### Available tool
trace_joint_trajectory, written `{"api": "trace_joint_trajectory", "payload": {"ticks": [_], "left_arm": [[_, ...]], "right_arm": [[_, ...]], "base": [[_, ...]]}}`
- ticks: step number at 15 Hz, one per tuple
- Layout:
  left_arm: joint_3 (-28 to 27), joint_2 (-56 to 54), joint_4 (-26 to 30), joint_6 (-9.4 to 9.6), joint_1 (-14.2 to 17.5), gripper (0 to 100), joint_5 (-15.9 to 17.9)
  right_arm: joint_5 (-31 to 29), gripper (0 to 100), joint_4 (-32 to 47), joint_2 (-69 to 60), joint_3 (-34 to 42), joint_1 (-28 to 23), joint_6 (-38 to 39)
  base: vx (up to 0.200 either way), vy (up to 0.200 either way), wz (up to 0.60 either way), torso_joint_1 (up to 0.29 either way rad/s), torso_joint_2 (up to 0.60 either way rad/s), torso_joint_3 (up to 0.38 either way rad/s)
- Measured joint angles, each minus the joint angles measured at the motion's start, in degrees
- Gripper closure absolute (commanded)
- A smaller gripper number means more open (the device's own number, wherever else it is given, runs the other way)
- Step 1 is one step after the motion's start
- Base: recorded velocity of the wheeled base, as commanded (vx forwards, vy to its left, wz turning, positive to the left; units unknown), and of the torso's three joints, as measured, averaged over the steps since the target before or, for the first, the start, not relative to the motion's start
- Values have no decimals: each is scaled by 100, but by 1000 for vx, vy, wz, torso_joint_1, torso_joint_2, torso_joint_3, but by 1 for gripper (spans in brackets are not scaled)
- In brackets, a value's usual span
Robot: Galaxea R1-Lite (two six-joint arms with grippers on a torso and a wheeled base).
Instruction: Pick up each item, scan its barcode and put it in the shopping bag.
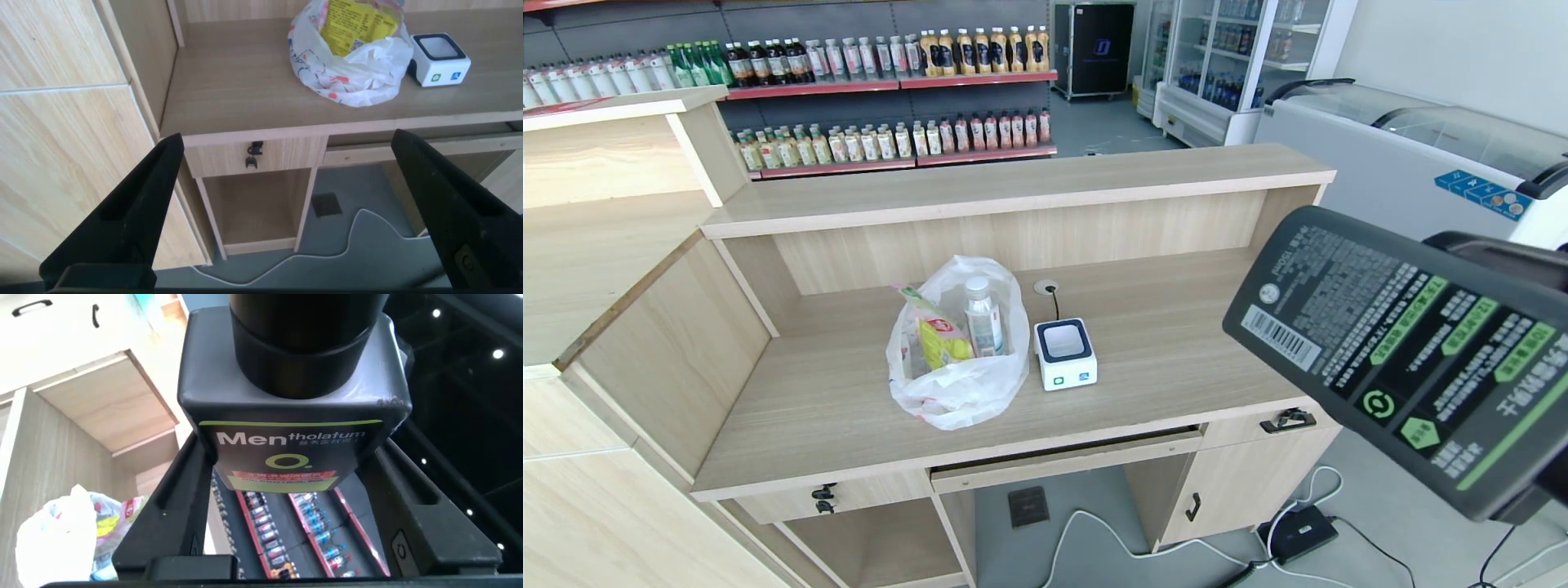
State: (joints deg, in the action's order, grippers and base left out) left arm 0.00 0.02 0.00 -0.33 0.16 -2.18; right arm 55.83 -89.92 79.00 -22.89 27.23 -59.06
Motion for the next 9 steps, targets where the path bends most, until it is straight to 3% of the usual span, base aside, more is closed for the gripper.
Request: {"api": "trace_joint_trajectory", "payload": {"ticks": [9], "left_arm": [[0, 0, 0, 0, 0, 0, 0]], "right_arm": [[-123, 100, 190, 46, -72, 30, -2]], "base": [[0, 0, 0, 0, 0, 0]]}}
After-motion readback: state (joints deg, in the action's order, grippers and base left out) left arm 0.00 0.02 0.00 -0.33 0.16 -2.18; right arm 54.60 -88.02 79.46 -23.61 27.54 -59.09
